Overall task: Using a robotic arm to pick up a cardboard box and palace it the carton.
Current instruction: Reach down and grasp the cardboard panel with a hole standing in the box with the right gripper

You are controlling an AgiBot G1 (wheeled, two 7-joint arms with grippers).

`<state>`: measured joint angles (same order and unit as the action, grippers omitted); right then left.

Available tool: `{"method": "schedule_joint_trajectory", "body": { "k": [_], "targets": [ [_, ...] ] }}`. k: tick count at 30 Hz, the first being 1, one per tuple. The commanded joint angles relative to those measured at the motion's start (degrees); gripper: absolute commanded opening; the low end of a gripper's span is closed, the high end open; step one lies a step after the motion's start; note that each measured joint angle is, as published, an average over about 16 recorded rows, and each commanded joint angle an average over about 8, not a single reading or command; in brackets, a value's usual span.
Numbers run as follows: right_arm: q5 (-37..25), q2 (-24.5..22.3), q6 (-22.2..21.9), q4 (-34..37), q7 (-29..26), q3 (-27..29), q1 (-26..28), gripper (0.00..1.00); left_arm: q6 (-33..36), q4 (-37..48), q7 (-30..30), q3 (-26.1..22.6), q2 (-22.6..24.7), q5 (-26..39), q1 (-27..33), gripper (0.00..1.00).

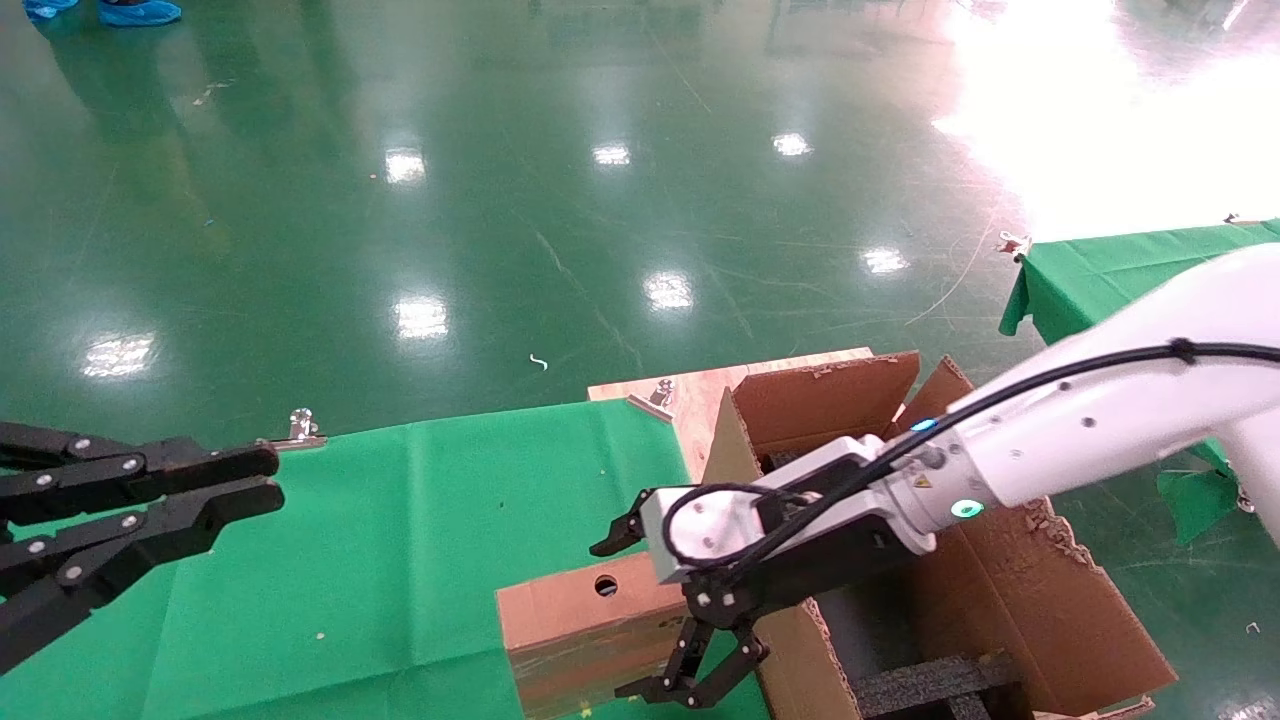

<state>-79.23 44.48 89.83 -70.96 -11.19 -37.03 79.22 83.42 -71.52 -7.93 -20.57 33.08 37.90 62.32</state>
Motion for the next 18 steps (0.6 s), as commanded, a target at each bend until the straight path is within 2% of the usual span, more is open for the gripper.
{"method": "schedule_joint_trajectory", "body": {
  "k": [1, 6, 7, 14, 15, 17, 18],
  "targets": [
    [-1.76, 0.79, 0.05, 0.06, 0.28, -1.42, 1.08, 1.0, 0.0, 0.0, 0.0, 0.0, 0.0, 0.0, 0.0, 0.0],
    [-5.15, 3.39, 0.24, 0.96, 1.22, -5.14, 3.89, 1.0, 0.0, 0.0, 0.0, 0.0, 0.0, 0.0, 0.0, 0.0],
    [-5.81, 3.9, 0.29, 1.17, 1.42, -5.91, 4.51, 1.0, 0.0, 0.0, 0.0, 0.0, 0.0, 0.0, 0.0, 0.03],
    [-9.63, 7.44, 0.41, 2.9, 3.31, -11.31, 8.79, 1.0, 0.0, 0.0, 0.0, 0.0, 0.0, 0.0, 0.0, 0.9],
    [-9.95, 7.86, 0.4, 3.18, 3.62, -12.01, 9.28, 1.0, 0.0, 0.0, 0.0, 0.0, 0.0, 0.0, 0.0, 1.0],
    [-10.32, 8.55, 0.36, 3.76, 4.16, -13.25, 10.09, 1.0, 0.0, 0.0, 0.0, 0.0, 0.0, 0.0, 0.0, 1.0],
    [-10.39, 8.85, 0.32, 4.09, 4.41, -13.81, 10.42, 0.94, 0.0, 0.0, 0.0, -0.01, 0.0, 0.0, 0.0, 1.0]
  ]
}}
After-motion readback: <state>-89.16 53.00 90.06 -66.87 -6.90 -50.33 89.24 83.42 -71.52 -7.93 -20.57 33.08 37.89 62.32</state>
